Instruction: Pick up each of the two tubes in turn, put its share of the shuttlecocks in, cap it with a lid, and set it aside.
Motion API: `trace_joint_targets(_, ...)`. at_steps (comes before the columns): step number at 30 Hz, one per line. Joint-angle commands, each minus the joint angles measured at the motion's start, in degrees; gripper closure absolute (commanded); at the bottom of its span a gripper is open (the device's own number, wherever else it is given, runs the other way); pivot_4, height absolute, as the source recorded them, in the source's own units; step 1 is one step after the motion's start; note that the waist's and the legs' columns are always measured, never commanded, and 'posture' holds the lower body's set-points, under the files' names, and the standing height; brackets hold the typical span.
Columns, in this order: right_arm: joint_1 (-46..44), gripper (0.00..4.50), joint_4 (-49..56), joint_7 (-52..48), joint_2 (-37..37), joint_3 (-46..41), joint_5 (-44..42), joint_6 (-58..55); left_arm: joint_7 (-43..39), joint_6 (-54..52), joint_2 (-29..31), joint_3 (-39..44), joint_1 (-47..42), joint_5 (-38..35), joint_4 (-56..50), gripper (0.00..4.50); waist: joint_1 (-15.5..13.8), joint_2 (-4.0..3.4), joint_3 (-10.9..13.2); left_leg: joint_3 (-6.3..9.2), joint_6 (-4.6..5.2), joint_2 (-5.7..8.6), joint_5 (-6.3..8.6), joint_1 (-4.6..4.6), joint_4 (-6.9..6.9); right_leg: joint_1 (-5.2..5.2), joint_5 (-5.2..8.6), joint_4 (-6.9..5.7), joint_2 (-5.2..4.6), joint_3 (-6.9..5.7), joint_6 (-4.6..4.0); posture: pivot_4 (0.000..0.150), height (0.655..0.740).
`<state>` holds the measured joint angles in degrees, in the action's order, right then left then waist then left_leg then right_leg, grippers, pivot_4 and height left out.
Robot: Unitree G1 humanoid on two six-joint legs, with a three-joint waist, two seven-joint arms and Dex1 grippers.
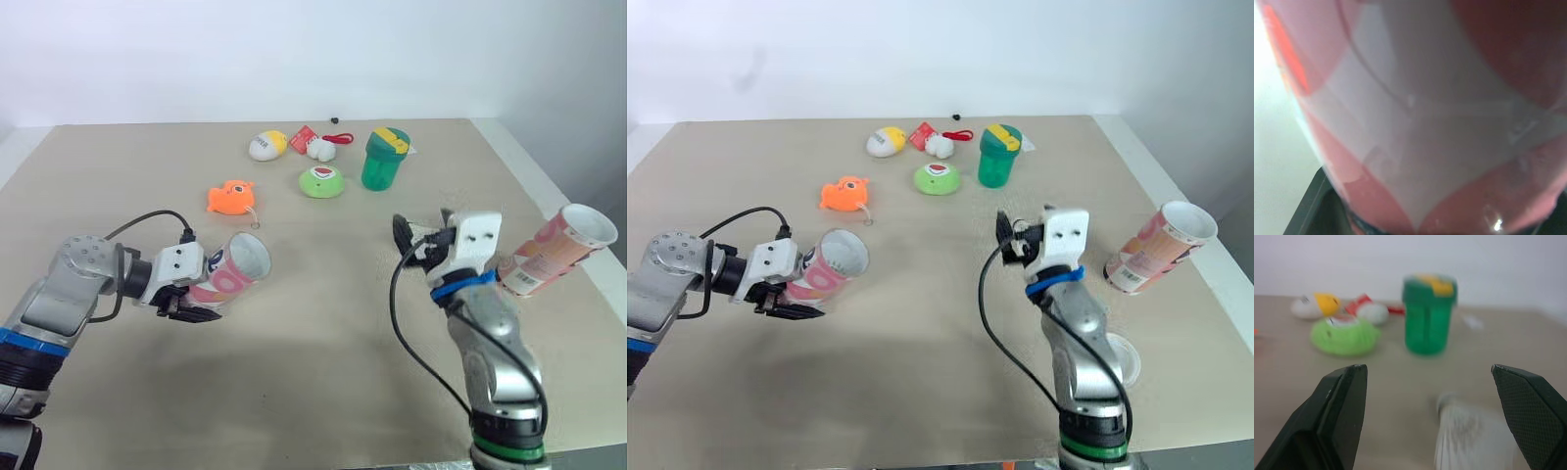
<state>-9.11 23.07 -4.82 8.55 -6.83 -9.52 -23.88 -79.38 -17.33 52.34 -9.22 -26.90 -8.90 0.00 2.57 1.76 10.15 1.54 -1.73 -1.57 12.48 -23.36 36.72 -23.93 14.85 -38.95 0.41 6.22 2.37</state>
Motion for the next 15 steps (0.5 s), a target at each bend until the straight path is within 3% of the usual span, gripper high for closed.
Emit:
trace_joint_targets(1, 0.69, 0.16, 0.4, 2.89, -2.77, -0.29, -0.37, -1.35, -0.56, 0.79, -0.83, -1.64, -0.49, 0.34, 0.3, 1.51, 0.01, 0.0, 0.0, 0.0, 0.0, 0.0, 0.0, 0.0, 0.03, 0.01, -0.02, 0.0, 0.0, 0.0, 0.0, 0.15, 0.74)
trace_joint_targets(15, -8.75, 0.16, -14.9, 3.52, -3.79, -2.09, -0.75, 0.36, -2.53, 0.01, 2.58, -2.44, -1.15, 2.08, -1.07, 1.51, 0.34, -0.04, -0.01, -0.01, -0.02, -0.06, -0.01, 0.06, 0.0, 0.02, -0.03, 0.0, 0.08, 0.02, -0.03, 0.15, 0.74)
